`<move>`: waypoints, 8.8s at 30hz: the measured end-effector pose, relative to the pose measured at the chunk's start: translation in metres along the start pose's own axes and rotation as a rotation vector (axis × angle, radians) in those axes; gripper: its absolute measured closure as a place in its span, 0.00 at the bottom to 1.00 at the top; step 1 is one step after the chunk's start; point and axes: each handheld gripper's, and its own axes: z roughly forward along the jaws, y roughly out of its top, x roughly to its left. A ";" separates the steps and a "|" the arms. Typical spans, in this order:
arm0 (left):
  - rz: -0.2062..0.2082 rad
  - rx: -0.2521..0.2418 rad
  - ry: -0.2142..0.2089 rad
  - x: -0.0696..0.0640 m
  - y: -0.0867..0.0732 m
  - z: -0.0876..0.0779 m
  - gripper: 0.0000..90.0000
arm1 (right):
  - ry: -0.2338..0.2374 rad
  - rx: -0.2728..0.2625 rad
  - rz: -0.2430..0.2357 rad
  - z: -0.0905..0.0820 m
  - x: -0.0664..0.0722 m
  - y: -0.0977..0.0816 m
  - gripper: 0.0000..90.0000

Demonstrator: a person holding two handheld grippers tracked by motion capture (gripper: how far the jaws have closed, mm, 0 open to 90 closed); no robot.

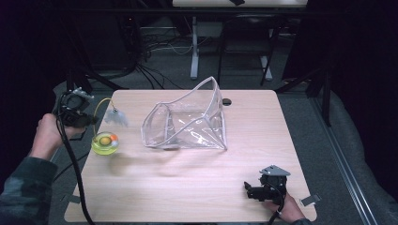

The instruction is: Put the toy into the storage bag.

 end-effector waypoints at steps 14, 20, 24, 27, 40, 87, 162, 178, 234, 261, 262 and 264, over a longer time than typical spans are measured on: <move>0.014 0.033 0.010 0.005 0.019 0.002 0.98 | 0.000 -0.001 0.000 0.000 0.000 0.000 0.00; 0.016 0.036 0.010 0.006 0.026 0.001 0.98 | 0.000 -0.001 0.000 0.000 0.000 0.000 0.00; 0.010 0.039 0.010 0.008 0.030 0.001 0.98 | 0.001 -0.001 0.000 0.000 0.000 0.000 0.00; 0.009 0.040 0.012 0.010 0.033 0.000 0.98 | 0.000 -0.001 0.000 0.000 0.000 0.000 0.00; 0.016 0.033 0.042 0.016 0.056 -0.013 0.98 | 0.001 -0.001 -0.001 0.000 0.000 0.000 0.00; 0.048 0.052 0.044 0.017 0.114 -0.030 0.98 | 0.002 -0.001 0.000 0.000 0.000 0.000 0.00; 0.320 -0.035 -0.032 -0.095 0.216 -0.056 0.98 | 0.003 0.000 -0.008 0.000 0.000 0.000 0.00; 0.344 -0.014 -0.135 -0.118 0.219 -0.023 0.98 | 0.004 0.000 -0.008 0.000 -0.001 0.000 0.00; 0.305 0.136 -0.265 -0.147 0.186 0.096 0.97 | 0.009 -0.005 -0.008 0.000 -0.001 -0.001 0.00; 0.260 0.083 -0.258 -0.144 0.184 0.085 0.77 | 0.006 -0.001 -0.010 0.000 -0.001 -0.001 0.00; 0.255 0.073 -0.260 -0.143 0.185 0.082 0.77 | 0.006 -0.001 -0.010 0.000 -0.001 -0.001 0.00; 0.255 0.067 -0.250 -0.141 0.185 0.076 0.66 | 0.010 -0.004 -0.007 0.000 0.000 -0.001 0.00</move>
